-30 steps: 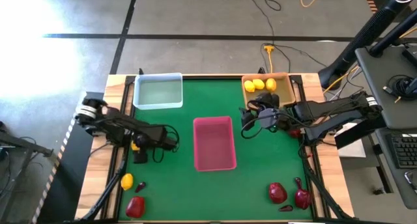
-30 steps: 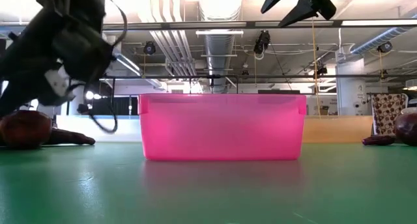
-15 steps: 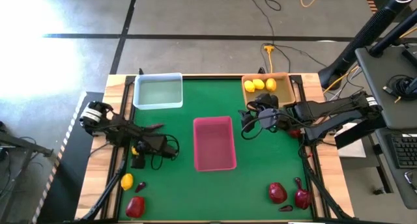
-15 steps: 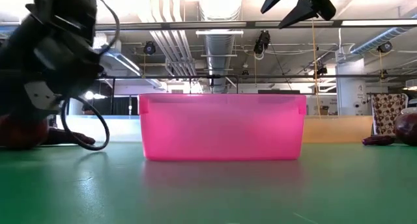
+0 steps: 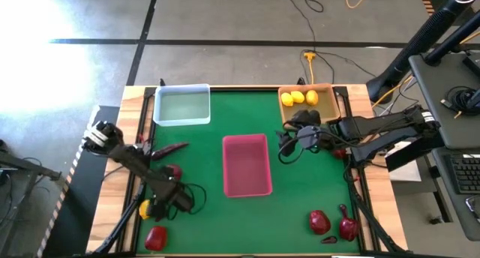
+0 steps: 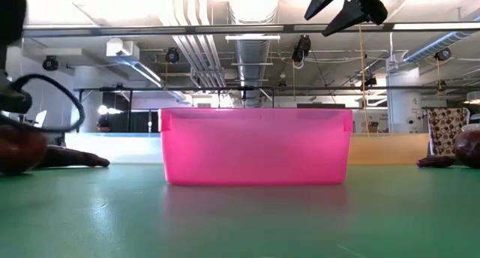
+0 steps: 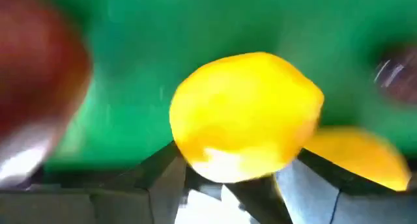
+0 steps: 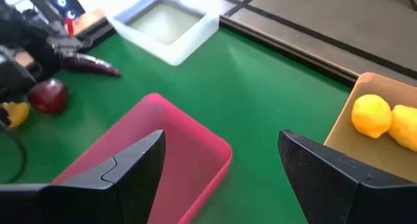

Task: Sort produce into baskets
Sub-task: Put the lemon into the orange bin

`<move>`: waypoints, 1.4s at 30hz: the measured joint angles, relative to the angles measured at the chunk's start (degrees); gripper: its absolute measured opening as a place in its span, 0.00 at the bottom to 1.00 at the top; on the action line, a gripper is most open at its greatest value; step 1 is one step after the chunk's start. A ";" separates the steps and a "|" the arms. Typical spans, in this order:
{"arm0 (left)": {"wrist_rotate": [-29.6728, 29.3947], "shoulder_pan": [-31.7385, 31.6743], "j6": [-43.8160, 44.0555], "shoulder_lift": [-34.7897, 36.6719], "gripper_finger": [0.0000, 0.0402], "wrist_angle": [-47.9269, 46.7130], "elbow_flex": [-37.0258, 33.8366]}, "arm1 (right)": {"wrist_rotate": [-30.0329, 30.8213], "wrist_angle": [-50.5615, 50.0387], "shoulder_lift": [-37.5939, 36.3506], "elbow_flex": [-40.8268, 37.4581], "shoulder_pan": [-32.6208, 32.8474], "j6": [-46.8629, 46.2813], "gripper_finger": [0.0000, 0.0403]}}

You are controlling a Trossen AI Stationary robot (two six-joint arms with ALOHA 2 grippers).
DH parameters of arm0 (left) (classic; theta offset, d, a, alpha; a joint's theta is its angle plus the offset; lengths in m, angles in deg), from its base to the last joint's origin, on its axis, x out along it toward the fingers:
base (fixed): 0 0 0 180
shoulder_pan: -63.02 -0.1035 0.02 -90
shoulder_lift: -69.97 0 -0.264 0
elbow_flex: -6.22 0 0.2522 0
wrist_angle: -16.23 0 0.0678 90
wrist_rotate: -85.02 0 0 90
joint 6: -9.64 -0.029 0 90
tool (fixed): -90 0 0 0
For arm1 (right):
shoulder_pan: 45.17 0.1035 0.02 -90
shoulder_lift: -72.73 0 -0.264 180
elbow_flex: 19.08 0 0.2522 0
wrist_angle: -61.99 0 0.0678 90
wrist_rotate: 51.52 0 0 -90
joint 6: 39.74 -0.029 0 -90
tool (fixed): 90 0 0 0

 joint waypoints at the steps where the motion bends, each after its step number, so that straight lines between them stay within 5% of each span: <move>1: -1.17 0.40 1.27 -0.02 0.52 2.51 0.22 | -0.31 0.02 0.00 0.00 0.00 0.35 0.71; 7: -3.45 2.00 6.65 0.70 0.61 14.29 1.10 | -2.30 -0.99 0.00 0.00 0.40 1.95 0.71; 15: -16.65 2.86 10.81 0.81 0.67 26.71 3.12 | -7.89 -3.57 0.21 0.00 5.26 5.52 0.71; 22: -17.76 3.23 10.51 -1.31 0.73 31.92 6.38 | -7.98 -3.72 0.72 -0.02 12.63 9.21 0.71; 34: -23.21 4.21 -0.84 -11.56 0.81 34.21 16.49 | -7.51 -4.01 0.85 -0.01 19.02 6.02 0.71; 42: -27.16 3.21 -11.26 -19.79 0.77 33.60 23.81 | -5.02 -4.93 4.29 0.00 27.23 -8.94 0.71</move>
